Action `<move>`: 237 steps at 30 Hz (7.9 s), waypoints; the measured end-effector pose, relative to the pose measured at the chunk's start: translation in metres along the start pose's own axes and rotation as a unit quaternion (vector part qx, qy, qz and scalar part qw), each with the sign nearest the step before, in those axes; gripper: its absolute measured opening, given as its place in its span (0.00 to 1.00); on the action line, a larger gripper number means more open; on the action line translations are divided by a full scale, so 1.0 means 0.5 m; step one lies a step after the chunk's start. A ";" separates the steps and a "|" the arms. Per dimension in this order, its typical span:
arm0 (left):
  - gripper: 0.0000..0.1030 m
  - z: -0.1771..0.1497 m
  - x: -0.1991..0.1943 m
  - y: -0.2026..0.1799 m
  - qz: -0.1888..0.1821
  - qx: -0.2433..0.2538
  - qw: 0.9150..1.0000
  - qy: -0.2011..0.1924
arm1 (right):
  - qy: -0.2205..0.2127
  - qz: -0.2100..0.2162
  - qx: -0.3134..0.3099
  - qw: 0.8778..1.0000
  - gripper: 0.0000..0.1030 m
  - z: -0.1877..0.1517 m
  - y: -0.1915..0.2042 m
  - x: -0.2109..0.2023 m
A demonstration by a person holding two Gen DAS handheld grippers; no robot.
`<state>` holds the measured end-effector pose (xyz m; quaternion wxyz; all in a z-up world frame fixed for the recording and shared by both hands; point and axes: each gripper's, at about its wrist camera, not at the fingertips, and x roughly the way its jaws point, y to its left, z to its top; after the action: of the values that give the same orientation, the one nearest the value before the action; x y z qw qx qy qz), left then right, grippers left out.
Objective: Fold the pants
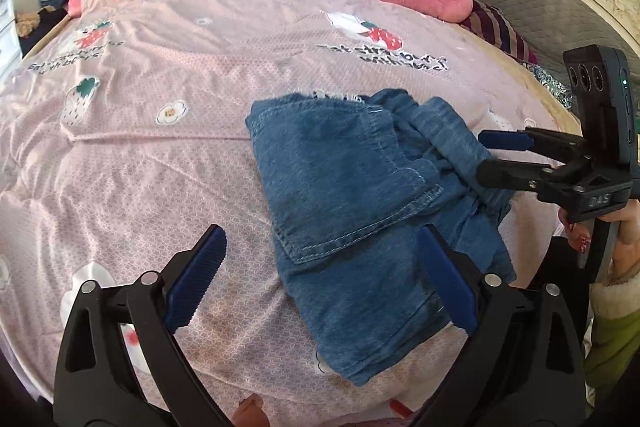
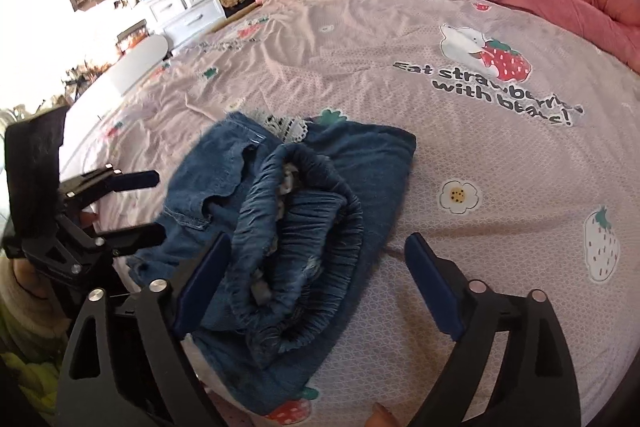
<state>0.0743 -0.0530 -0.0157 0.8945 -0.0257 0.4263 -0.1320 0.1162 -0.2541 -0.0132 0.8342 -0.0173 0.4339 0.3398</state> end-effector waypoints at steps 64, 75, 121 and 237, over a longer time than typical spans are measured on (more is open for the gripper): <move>0.61 0.107 0.126 0.081 0.044 -0.005 0.999 -0.007 | -0.037 -0.022 0.075 0.996 0.76 0.119 -0.077 0.168; 0.70 0.098 0.085 0.066 0.048 -0.012 0.998 -0.027 | -0.086 -0.066 0.046 0.993 0.86 0.107 -0.038 0.088; 0.91 -0.097 -0.083 0.000 0.068 -0.053 0.995 -0.048 | -0.126 -0.167 0.039 0.977 0.95 -0.103 0.100 -0.045; 0.91 -0.126 -0.079 -0.005 0.104 -0.045 0.993 -0.035 | -0.099 -0.181 0.037 0.978 0.96 -0.151 0.093 -0.007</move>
<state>0.0017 -0.0411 -0.0254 0.9158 -0.0263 0.4004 -0.0184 0.0341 -0.2448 -0.0451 0.9207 -0.0307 0.3515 0.1670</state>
